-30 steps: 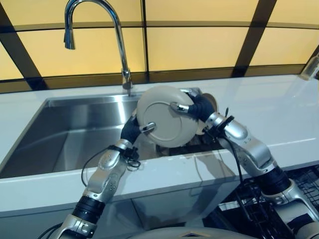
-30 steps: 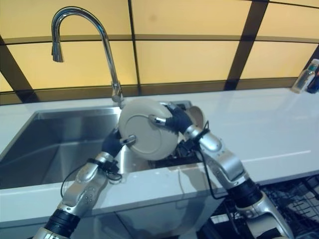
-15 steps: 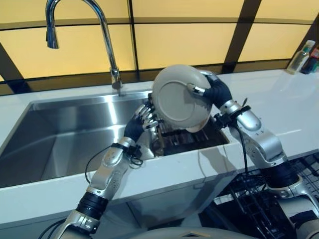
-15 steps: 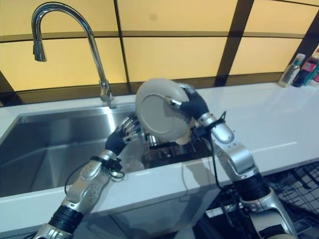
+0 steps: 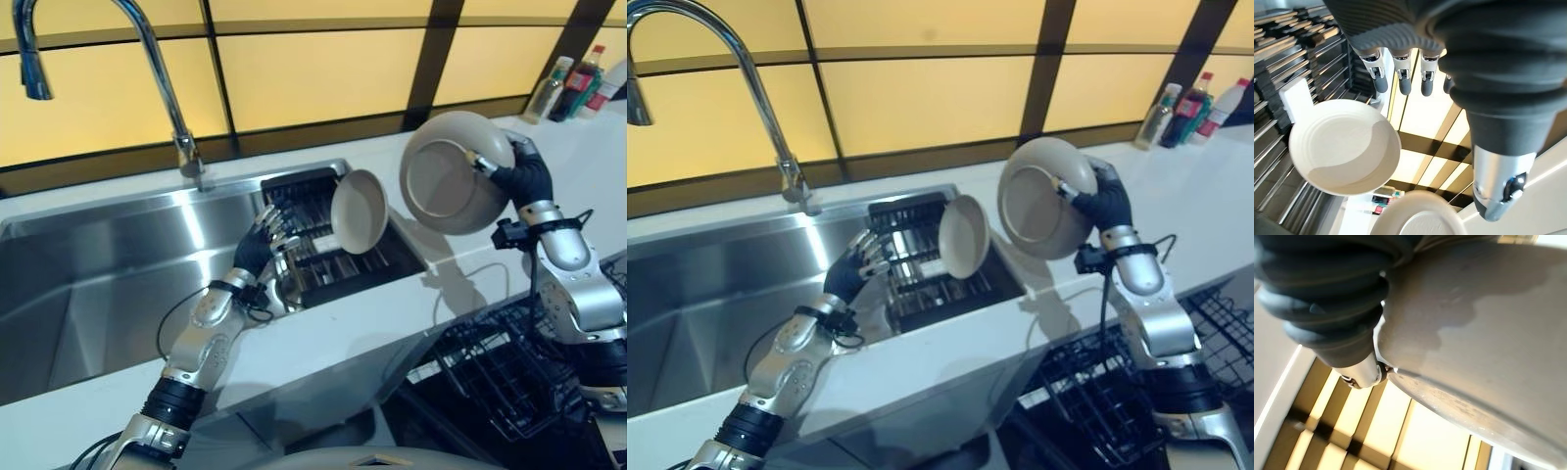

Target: Pick up plates and place into dishwasher.

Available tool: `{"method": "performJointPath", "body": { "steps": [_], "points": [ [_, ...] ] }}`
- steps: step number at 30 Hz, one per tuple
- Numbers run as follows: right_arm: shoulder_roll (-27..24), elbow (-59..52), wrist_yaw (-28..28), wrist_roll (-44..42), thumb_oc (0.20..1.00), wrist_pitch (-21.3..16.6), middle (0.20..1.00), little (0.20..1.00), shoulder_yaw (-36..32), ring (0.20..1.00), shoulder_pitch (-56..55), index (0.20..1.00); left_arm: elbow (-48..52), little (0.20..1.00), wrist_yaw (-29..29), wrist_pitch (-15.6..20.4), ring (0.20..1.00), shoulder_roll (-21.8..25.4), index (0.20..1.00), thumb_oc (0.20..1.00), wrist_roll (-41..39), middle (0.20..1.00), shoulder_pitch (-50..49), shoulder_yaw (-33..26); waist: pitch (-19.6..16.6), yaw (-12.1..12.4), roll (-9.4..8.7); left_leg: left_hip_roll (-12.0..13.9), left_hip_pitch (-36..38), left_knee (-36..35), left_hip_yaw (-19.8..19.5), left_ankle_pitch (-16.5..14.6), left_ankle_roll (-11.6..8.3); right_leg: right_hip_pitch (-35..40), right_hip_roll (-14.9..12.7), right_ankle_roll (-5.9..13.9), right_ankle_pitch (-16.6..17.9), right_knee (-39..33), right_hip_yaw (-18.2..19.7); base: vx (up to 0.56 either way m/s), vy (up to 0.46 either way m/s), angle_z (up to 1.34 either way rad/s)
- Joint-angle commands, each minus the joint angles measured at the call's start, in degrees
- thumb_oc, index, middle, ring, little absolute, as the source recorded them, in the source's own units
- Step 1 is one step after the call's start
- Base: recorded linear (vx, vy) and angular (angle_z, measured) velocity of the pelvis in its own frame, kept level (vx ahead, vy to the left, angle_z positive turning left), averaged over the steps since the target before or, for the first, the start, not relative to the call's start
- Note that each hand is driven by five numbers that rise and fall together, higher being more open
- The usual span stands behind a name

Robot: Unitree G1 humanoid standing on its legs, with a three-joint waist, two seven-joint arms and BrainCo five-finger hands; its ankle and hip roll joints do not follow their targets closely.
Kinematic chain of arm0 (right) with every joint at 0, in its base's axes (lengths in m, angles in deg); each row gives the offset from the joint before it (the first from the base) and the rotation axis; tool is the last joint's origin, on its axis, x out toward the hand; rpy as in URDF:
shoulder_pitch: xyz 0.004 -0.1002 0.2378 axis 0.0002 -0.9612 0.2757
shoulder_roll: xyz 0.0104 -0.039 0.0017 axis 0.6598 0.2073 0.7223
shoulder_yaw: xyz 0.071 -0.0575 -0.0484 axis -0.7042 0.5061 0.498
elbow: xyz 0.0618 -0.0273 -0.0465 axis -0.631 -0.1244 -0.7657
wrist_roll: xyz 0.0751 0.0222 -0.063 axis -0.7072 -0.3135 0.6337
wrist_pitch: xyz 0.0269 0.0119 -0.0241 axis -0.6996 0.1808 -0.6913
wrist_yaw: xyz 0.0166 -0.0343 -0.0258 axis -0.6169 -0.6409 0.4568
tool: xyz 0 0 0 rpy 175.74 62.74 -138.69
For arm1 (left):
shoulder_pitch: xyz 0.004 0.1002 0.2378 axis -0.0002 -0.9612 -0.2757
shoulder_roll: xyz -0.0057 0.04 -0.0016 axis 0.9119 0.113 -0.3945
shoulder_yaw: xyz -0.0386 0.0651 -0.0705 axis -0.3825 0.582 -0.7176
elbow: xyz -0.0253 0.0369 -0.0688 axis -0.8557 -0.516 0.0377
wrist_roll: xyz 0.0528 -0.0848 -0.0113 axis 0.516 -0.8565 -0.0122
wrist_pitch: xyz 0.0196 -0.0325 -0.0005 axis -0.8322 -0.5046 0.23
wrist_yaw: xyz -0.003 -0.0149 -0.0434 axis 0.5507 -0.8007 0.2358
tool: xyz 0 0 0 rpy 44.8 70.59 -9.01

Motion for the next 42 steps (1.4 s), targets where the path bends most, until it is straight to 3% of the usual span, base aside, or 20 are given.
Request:
{"method": "performJointPath", "body": {
  "steps": [1,6,9,19,23,28,36,42],
  "points": [
    [-3.43,1.52,2.18,0.05,0.2,-4.41,0.2,0.2,-5.66,0.2,2.07,0.2,-1.65,1.0,-1.98,2.11,1.0,1.55,1.0,1.0,-0.5,1.0,1.08,-1.57,-2.31,0.08,0.14,-0.68,3.26,0.52,1.72,-7.59,2.04,-4.31,-0.07,3.03,0.67,0.2,0.64,0.03,-0.061,-0.32],
    [-4.25,1.42,2.39,-0.53,0.2,-3.36,0.2,0.2,-8.2,0.2,-2.09,0.2,-1.2,1.0,-1.98,1.55,1.0,1.92,1.0,1.0,1.34,1.0,-0.32,-2.61,-1.99,-1.73,0.14,-0.67,3.54,1.21,3.83,-8.41,2.77,-5.37,0.03,3.19,1.36,0.2,2.55,0.04,-0.075,-0.25],
    [-3.72,0.76,2.5,-0.85,0.2,-3.28,0.2,0.2,-9.37,0.2,-4.8,0.2,-1.23,1.0,-1.81,1.14,1.0,2.2,1.0,1.0,2.64,1.0,-1.14,-2.87,-1.74,-2.96,0.66,-0.72,4.06,2.11,3.97,-10.41,3.32,-5.46,0.07,3.9,0.92,0.2,3.76,0.08,-0.073,-0.22],
    [-3.27,3.35,-2.89,-2.03,0.2,-4.13,0.2,0.2,-14.74,0.2,-12.54,0.2,-0.51,1.0,-0.44,-0.63,1.0,4.05,1.0,1.0,4.45,1.0,-4.55,-5.64,1.01,-6.84,0.89,-0.19,2.89,12.98,8.47,-16.8,5.19,-8.04,-0.27,4.15,3.07,0.69,8.06,0.06,-0.101,-0.32],
    [-2.9,4.47,-6.33,0.49,0.2,-1.77,0.2,0.2,-15.49,0.2,-15.68,0.2,-0.32,1.0,0.06,-0.66,1.0,4.63,1.0,1.0,4.69,1.0,-5.51,-6.78,2.4,-8.05,0.59,0.54,2.0,16.06,9.44,-18.36,5.71,-10.06,-0.58,4.55,3.11,2.79,9.07,0.05,-0.093,-0.15],
    [-2.75,7.33,-6.42,3.82,0.2,-1.71,0.2,0.2,-15.16,0.2,-18.53,0.2,0.59,1.0,1.24,-2.21,1.0,7.06,1.0,1.0,4.41,1.0,-5.1,-7.59,5.01,-9.19,0.2,1.59,-0.06,19.74,10.09,-19.45,6.09,-12.8,-1.03,5.01,3.1,5.45,9.62,0.0,-0.086,-0.09],
    [-2.91,11.22,-7.78,7.35,0.2,-2.31,0.2,0.2,-16.8,0.2,-22.55,0.2,2.38,1.0,0.4,-4.93,1.0,8.94,1.0,1.0,4.13,1.0,-6.89,-8.25,7.48,-9.21,-0.52,2.32,-0.84,23.94,9.51,-21.22,6.55,-13.58,-1.79,6.22,3.23,8.04,9.38,0.1,-0.073,-0.02],
    [-2.61,13.54,-7.23,6.99,0.2,-1.94,0.2,0.2,-12.74,0.2,-22.86,0.2,2.85,1.0,-0.49,-6.03,1.0,11.65,1.0,1.0,4.11,1.0,-6.1,-7.02,10.24,-7.38,-1.59,3.69,-3.83,27.99,8.13,-22.04,6.79,-14.65,-2.26,6.93,3.29,9.62,8.0,0.03,-0.12,0.05]
  ]
}}
